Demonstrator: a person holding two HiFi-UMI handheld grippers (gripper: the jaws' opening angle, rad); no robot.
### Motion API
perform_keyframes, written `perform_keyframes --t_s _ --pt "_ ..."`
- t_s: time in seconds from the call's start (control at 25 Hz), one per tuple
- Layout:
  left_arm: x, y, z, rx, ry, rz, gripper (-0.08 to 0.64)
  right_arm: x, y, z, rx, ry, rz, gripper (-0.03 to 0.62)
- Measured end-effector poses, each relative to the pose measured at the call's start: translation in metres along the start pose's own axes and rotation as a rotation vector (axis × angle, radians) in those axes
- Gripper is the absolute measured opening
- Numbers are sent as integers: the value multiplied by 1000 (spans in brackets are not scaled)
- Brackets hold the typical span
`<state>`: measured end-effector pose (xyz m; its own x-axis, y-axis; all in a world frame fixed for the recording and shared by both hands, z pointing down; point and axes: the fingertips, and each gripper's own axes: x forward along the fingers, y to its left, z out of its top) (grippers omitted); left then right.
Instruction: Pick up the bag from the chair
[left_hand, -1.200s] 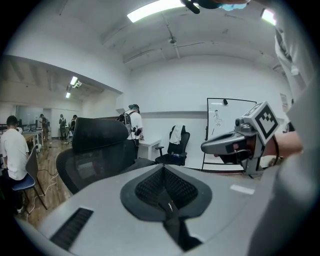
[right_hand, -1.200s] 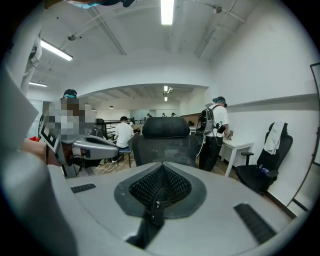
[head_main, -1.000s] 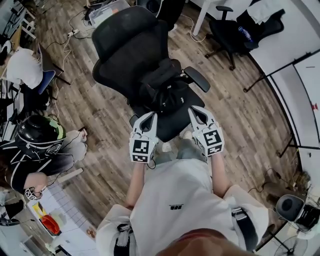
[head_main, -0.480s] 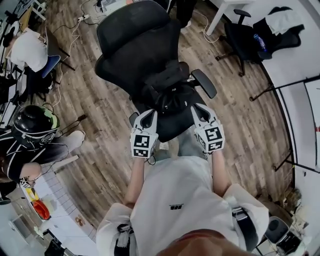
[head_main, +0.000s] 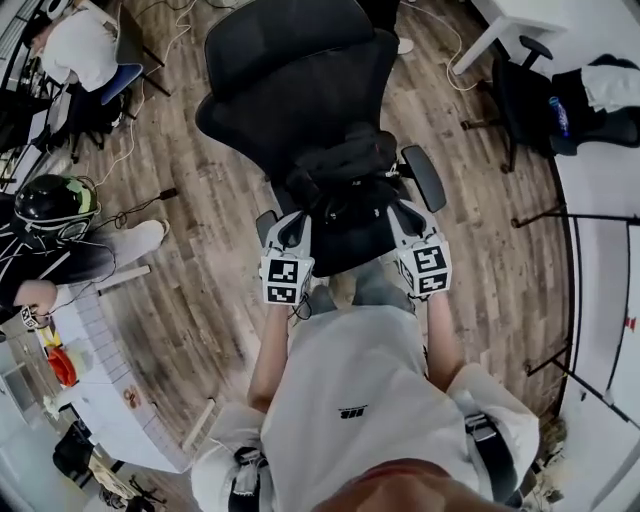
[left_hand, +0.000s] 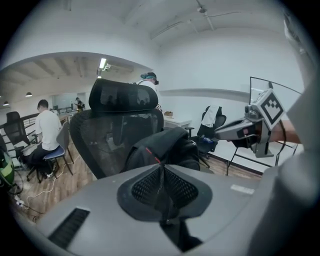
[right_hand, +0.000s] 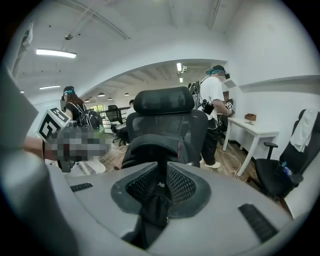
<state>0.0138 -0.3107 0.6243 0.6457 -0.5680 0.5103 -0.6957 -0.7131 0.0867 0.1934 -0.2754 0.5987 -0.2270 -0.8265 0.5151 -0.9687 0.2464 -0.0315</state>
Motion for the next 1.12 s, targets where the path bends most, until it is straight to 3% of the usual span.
perform_keyframes --t_s 0.52,0.84,1.12 --pt "43 13 -25 -46 91 144 87 56 -58 -35 -51 131 94 99" --pt "63 18 -43 -69 153 198 155 85 -73 -50 -105 198 157 185" --pt "80 26 -57 -99 183 243 199 111 -71 -65 -136 223 230 207"
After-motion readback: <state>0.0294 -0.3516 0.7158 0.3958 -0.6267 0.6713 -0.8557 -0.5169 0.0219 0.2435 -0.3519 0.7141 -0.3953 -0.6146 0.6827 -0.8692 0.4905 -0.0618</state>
